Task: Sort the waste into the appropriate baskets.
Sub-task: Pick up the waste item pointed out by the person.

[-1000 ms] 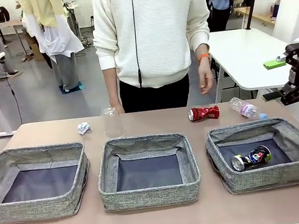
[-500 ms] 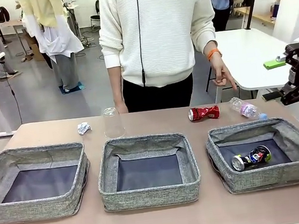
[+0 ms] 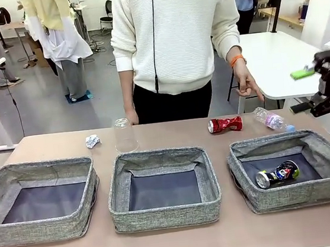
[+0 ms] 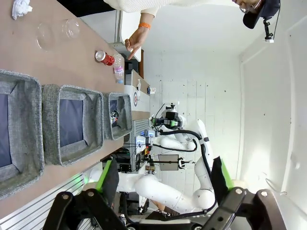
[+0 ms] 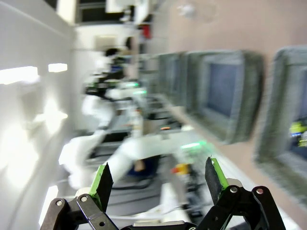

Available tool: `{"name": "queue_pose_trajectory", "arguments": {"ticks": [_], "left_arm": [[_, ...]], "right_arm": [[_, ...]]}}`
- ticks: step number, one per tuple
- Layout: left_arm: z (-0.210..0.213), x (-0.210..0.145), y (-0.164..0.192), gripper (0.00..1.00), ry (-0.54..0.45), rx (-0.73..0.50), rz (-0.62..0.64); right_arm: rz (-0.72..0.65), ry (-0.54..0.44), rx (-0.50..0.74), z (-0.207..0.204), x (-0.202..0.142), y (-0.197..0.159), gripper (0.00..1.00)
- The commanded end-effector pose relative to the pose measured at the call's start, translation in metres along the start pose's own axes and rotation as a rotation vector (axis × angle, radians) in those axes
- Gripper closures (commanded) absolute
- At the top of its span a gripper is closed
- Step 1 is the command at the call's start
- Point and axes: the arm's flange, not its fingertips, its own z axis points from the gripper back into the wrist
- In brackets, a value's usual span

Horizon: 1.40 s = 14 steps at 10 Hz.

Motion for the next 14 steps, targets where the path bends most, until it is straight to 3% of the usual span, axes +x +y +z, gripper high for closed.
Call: {"name": "queue_pose_trajectory", "arguments": {"ticks": [1,2,3,5,6,8,9,11,12,14], "left_arm": [[0.0,-0.002,-0.002,0.0,-0.002,-0.021,-0.006],[0.0,-0.002,-0.002,0.0,-0.002,-0.021,-0.006],[0.0,-0.002,-0.002,0.0,-0.002,-0.021,-0.006],[0.0,-0.002,-0.002,0.0,-0.002,-0.021,-0.006],[0.0,-0.002,-0.002,0.0,-0.002,-0.021,-0.006],[0.0,-0.002,-0.002,0.0,-0.002,-0.021,-0.006],[0.0,-0.002,-0.002,0.0,-0.002,-0.021,-0.006],[0.0,-0.002,-0.002,0.0,-0.002,-0.021,-0.006],[0.0,-0.002,-0.002,0.0,-0.002,-0.021,-0.006],[0.0,-0.002,-0.002,0.0,-0.002,-0.021,-0.006]], "right_arm": [[0.156,-0.21,-0.752,-0.052,0.022,0.012,0.0],[0.225,-0.301,-1.106,-0.074,0.042,0.009,0.0],[0.186,-0.472,-1.36,-0.081,0.063,0.003,0.0],[0.168,-0.734,-1.609,-0.07,0.096,-0.01,0.0],[0.197,-0.764,-1.669,-0.056,0.101,-0.018,0.0],[0.074,-0.829,-1.65,-0.018,0.091,-0.025,0.0],[0.411,-0.428,-0.985,-0.04,0.1,-0.009,0.0],[0.411,-0.428,-0.985,-0.04,0.1,-0.009,0.0],[0.404,-0.504,-1.077,-0.028,0.098,-0.02,0.0],[0.395,-0.291,-1.063,-0.028,0.135,-0.033,0.0]]}}
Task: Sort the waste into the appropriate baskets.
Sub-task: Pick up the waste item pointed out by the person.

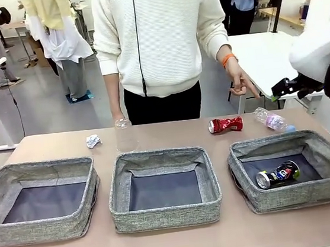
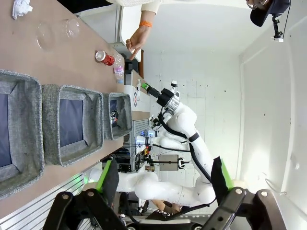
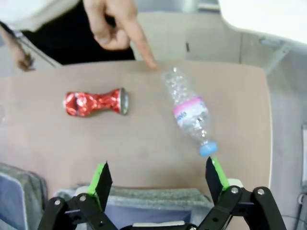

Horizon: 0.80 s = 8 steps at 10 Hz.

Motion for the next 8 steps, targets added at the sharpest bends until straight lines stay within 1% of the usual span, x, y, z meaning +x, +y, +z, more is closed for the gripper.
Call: {"name": "queue_pose_trajectory", "arguments": {"ticks": [1,2,4,5,6,8], "left_arm": [[-0.001,-0.002,-0.002,0.0,0.0,-0.02,-0.008],[-0.001,-0.002,-0.002,0.0,0.0,-0.02,-0.008],[-0.001,-0.002,-0.002,0.0,0.0,-0.02,-0.008],[-0.001,-0.002,-0.002,0.0,0.0,-0.02,-0.008],[-0.001,-0.002,-0.002,0.0,0.0,-0.02,-0.008],[-0.001,-0.002,-0.002,0.0,0.0,-0.02,-0.008]], "right_arm": [[0.176,0.143,0.053,-0.02,0.04,-0.009,0.0],[0.294,0.167,0.039,-0.03,0.053,-0.01,0.0],[0.268,0.187,-0.206,-0.065,0.079,-0.011,0.0],[0.295,0.207,-0.227,-0.088,0.082,-0.003,0.0],[0.297,0.229,-0.204,-0.106,0.084,0.001,0.0],[0.324,0.332,-0.189,-0.146,0.083,0.0,0.0]]}}
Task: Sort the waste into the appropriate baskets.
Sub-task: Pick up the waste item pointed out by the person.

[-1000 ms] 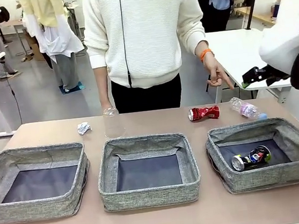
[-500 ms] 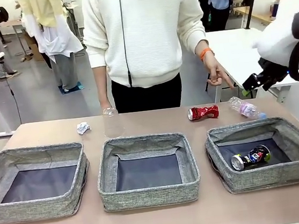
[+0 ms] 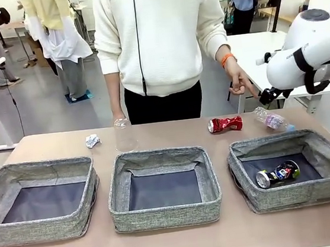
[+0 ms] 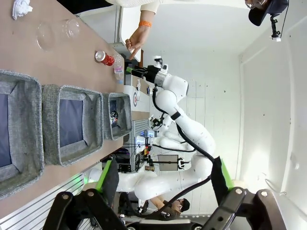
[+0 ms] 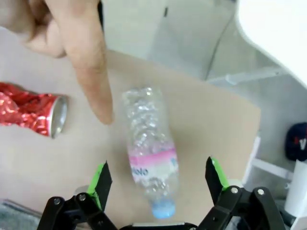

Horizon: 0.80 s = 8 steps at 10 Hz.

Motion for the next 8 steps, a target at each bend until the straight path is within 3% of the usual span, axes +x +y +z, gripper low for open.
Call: {"name": "queue_pose_trajectory", "arguments": {"ticks": [1,4,8], "left_arm": [[-0.001,-0.002,-0.002,0.0,0.0,-0.019,-0.008],[-0.001,-0.002,-0.002,0.0,0.0,-0.019,-0.008],[-0.001,-0.002,-0.002,0.0,0.0,-0.019,-0.008]], "right_arm": [[-0.009,0.09,0.024,-0.02,0.017,0.003,0.0],[0.015,0.175,0.066,-0.045,0.014,0.004,0.0],[-0.002,0.181,0.094,-0.05,0.009,-0.001,0.0]]}}
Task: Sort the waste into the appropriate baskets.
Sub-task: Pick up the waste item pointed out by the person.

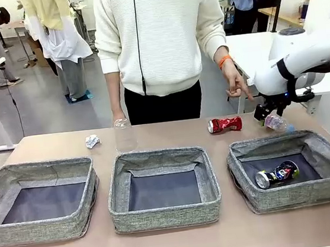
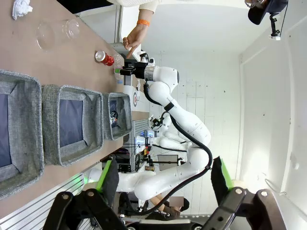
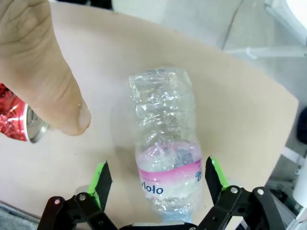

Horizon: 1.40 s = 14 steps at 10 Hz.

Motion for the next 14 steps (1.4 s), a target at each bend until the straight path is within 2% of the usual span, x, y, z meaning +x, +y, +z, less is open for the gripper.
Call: {"name": "queue_pose_trajectory", "arguments": {"ticks": [1,2,3,4,5,6,8,9,10,14], "left_arm": [[-0.0013,-0.0019,-0.0023,0.0,0.001,-0.019,-0.008],[-0.0013,-0.0019,-0.0023,0.0,0.001,-0.019,-0.008],[-0.0013,-0.0019,-0.0023,0.0,0.001,-0.019,-0.008],[-0.0013,-0.0019,-0.0023,0.0,0.001,-0.019,-0.008],[-0.0013,-0.0019,-0.0023,0.0,0.001,-0.019,-0.008],[-0.0013,-0.0019,-0.0023,0.0,0.001,-0.019,-0.008],[-0.0013,-0.0019,-0.0023,0.0,0.001,-0.019,-0.008],[-0.0013,-0.0019,-0.0023,0.0,0.001,-0.019,-0.008],[-0.0013,-0.0019,-0.0023,0.0,0.001,-0.019,-0.008],[-0.0013,-0.0019,-0.0023,0.0,0.001,-0.019,-0.008]], "right_arm": [[0.023,-0.007,0.042,0.002,0.0038,-0.0036,0.0],[0.006,0.015,0.028,0.0008,0.0043,-0.0028,0.0],[0.046,0.019,0.036,0.0,0.0034,-0.0016,0.25],[0.052,0.023,0.037,0.0001,0.0031,-0.0005,0.6],[0.045,0.029,0.026,0.0002,0.0034,-0.0004,0.85],[0.048,0.037,0.024,-0.0001,0.0033,0.0001,1.0],[0.043,0.045,0.018,-0.0025,0.0041,0.0006,1.0],[0.043,0.049,0.016,-0.003,0.004,0.0007,0.97],[0.042,0.045,0.021,-0.0025,0.004,0.0003,1.0],[0.009,0.031,0.034,-0.0004,0.0039,-0.0031,1.0]]}}
